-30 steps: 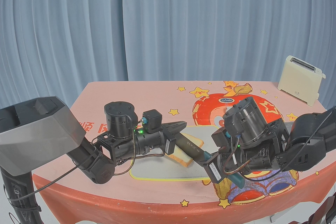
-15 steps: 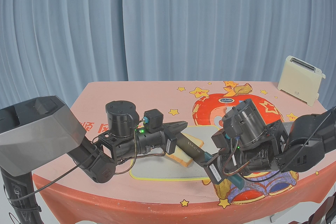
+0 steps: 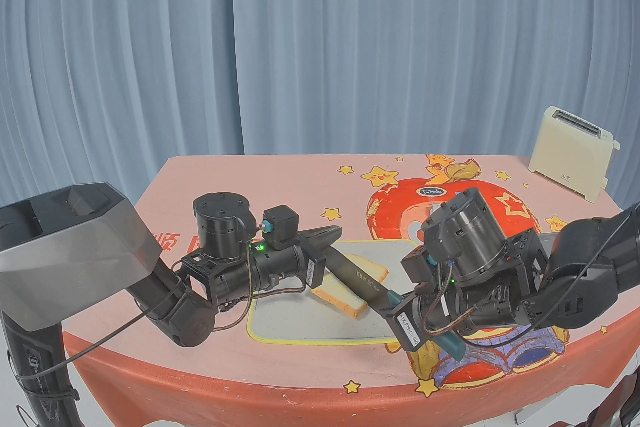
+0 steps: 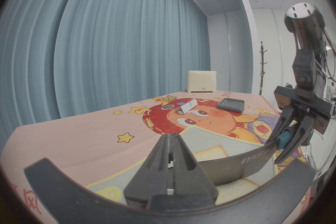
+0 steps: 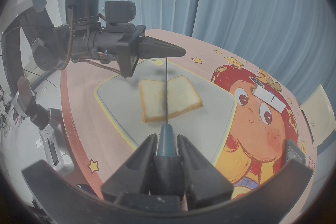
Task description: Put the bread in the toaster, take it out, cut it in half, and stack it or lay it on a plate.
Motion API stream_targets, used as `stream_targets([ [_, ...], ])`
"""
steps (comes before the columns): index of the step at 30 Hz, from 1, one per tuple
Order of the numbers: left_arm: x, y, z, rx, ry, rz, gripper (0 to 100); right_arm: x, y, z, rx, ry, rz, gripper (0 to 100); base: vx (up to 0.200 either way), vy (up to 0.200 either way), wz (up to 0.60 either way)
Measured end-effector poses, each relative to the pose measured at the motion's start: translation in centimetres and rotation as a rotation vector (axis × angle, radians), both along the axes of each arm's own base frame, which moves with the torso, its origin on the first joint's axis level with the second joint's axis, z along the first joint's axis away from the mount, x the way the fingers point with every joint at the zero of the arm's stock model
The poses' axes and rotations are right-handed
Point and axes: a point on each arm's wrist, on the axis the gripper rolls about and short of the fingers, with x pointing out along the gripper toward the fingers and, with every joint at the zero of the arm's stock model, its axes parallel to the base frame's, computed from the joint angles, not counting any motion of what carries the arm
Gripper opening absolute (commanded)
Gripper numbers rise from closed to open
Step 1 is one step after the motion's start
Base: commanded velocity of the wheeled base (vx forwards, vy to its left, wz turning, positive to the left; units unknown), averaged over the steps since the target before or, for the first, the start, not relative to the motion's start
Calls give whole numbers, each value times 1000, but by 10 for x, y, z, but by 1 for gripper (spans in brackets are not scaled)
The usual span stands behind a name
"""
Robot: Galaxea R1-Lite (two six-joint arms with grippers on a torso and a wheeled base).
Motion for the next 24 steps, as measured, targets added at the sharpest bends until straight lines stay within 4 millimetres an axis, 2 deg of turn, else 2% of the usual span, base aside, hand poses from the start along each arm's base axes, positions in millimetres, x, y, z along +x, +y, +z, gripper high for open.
stream_targets([
  [10,1,-5,3,-5,-3,-16,0,0,0,-4,-13,11,0,0,0,0,0],
  [24,-3,-3,4,-4,-3,-20,0,0,0,2,8,-3,-4,0,0,0,0],
])
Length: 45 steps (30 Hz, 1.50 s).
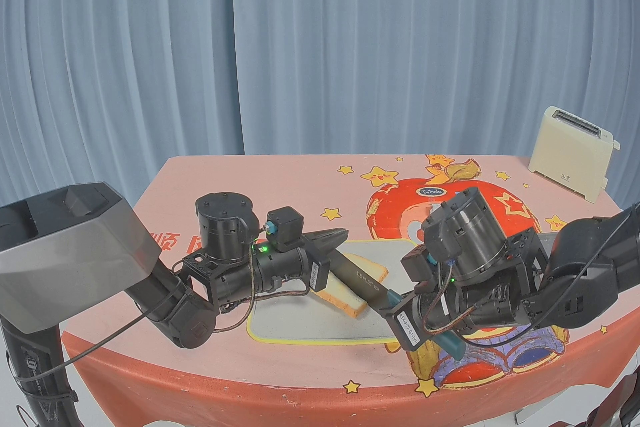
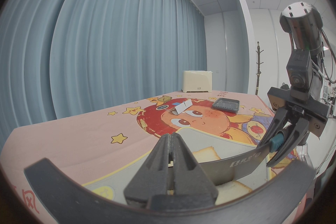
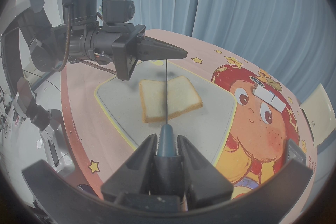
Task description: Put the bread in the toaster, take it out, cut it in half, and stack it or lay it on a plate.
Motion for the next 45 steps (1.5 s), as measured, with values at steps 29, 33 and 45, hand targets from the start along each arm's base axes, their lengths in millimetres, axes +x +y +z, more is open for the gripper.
stream_targets([
  [29,-10,-11,29,-35,-53,-37,0,0,0,0,-1,1,-1,0,0,0,0],
  [33,-12,-12,27,-30,-45,-41,0,0,0,0,0,0,-1,0,0,0,0],
  [45,-13,-14,9,-5,-16,-33,0,1,1,5,17,-13,-3,0,0,0,0],
])
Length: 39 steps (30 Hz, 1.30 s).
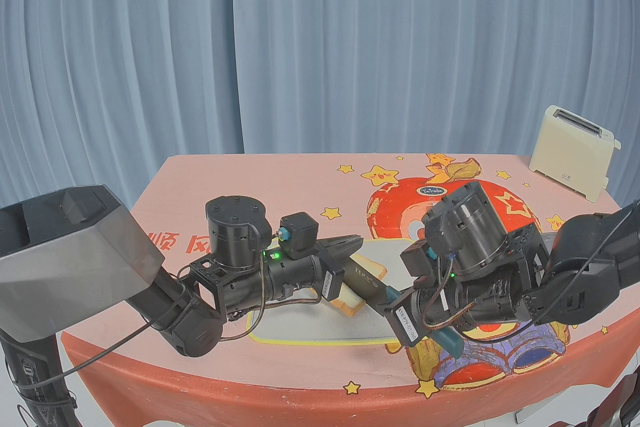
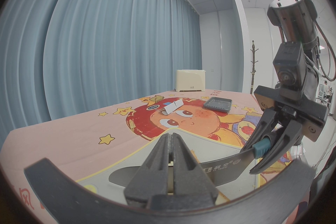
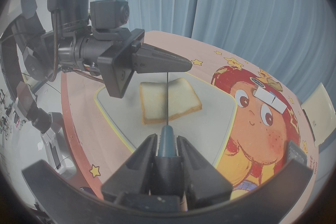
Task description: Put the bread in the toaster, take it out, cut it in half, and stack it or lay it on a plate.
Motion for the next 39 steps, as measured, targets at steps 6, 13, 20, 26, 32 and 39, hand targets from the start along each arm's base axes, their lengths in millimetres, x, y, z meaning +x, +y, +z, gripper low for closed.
stream_targets([
  [6,0,2,-3,8,10,8,0,0,0,0,1,-3,-1,0,0,0,0],
  [13,-3,4,-6,8,9,10,0,0,0,-3,-14,2,-4,0,0,0,0],
  [20,-1,2,-3,6,9,9,0,0,0,-5,-24,10,-4,0,0,0,0],
  [26,1,1,-2,2,5,12,0,0,0,-4,-16,3,-5,0,0,0,0],
  [32,1,3,-4,2,5,17,0,-1,0,2,2,-9,-6,0,0,0,0],
  [39,1,5,-5,4,10,21,0,0,0,3,4,-13,-6,0,0,0,0],
])
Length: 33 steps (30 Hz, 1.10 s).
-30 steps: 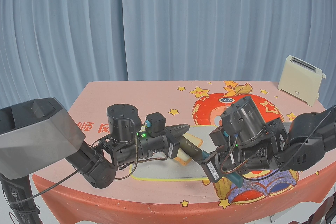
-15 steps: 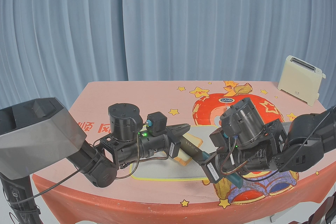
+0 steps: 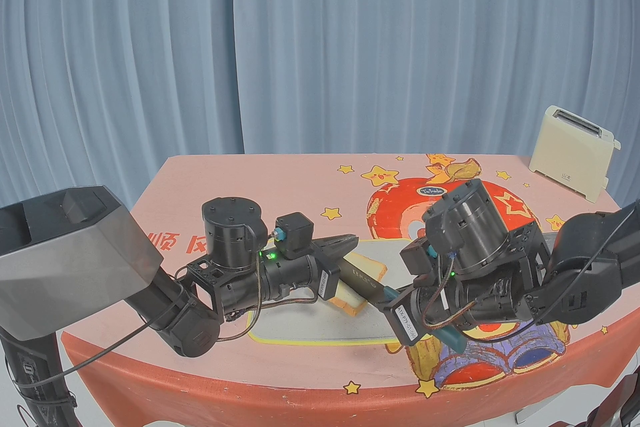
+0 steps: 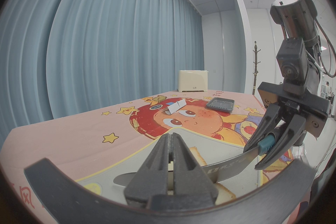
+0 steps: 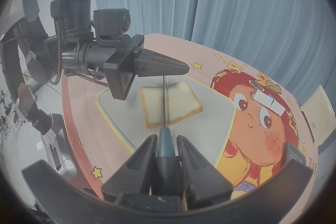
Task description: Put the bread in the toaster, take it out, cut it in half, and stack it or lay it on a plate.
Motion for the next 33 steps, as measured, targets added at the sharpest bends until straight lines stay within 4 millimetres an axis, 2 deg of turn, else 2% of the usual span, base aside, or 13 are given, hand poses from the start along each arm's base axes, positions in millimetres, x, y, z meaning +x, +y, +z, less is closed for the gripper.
stream_targets([
  [15,4,-4,-1,0,-2,1,0,1,0,-10,-29,20,-4,0,0,0,0],
  [33,11,-8,15,-16,-21,5,0,2,-3,4,16,-9,-21,0,0,0,0],
])
